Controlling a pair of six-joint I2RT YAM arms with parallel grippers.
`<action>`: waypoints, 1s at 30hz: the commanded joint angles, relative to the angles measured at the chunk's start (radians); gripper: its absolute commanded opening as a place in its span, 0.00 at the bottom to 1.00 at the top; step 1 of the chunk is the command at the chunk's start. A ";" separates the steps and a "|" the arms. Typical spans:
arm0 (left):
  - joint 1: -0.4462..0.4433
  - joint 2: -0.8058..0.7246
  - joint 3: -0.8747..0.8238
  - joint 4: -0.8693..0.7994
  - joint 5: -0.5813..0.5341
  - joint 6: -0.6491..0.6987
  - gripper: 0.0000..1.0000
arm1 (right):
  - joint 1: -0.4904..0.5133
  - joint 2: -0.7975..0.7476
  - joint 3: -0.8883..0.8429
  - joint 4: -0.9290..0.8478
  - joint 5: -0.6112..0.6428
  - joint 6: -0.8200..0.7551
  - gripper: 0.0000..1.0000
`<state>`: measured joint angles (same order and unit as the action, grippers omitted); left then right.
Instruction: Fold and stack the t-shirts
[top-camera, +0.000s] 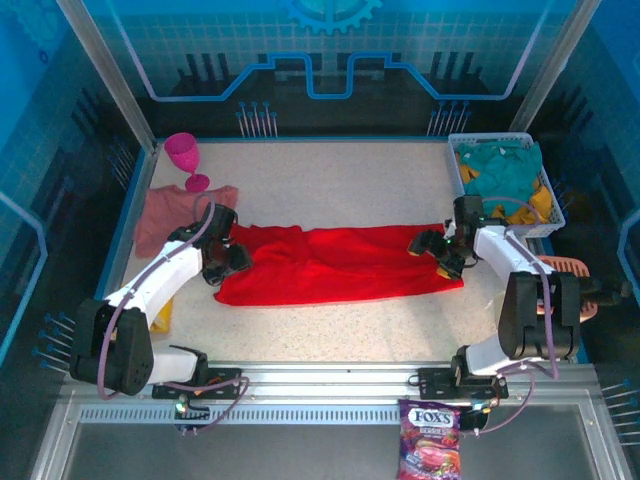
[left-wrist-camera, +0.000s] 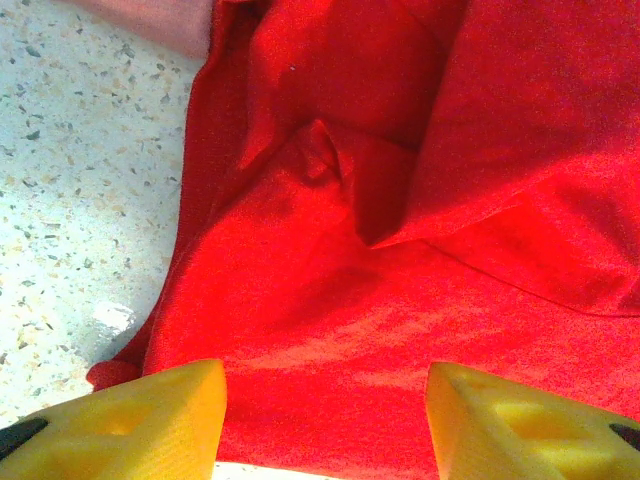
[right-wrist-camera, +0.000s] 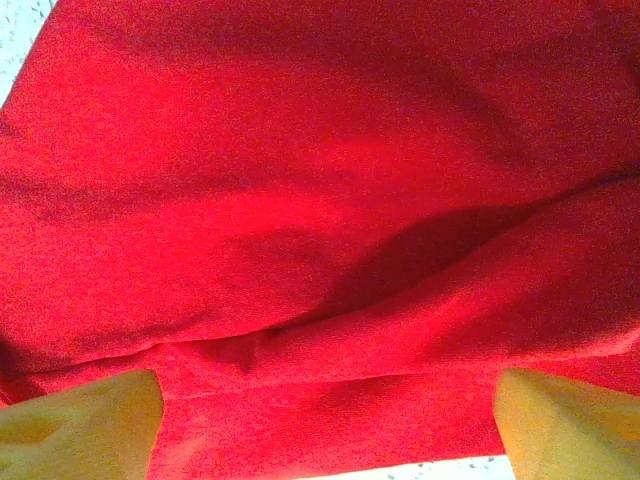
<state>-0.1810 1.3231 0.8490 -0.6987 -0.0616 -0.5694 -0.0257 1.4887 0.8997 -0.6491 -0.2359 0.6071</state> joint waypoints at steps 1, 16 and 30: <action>-0.011 -0.005 -0.015 0.007 0.021 0.008 0.56 | 0.011 0.046 -0.003 0.018 0.005 0.038 0.87; -0.012 -0.011 -0.007 -0.007 0.011 0.017 0.55 | 0.018 0.126 0.087 0.027 0.029 0.047 0.88; -0.013 -0.020 -0.012 -0.012 0.012 0.015 0.55 | 0.014 0.258 0.211 0.044 0.027 0.040 0.88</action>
<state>-0.1864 1.3231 0.8478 -0.6975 -0.0616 -0.5694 -0.0196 1.7264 1.0912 -0.6098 -0.2161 0.6399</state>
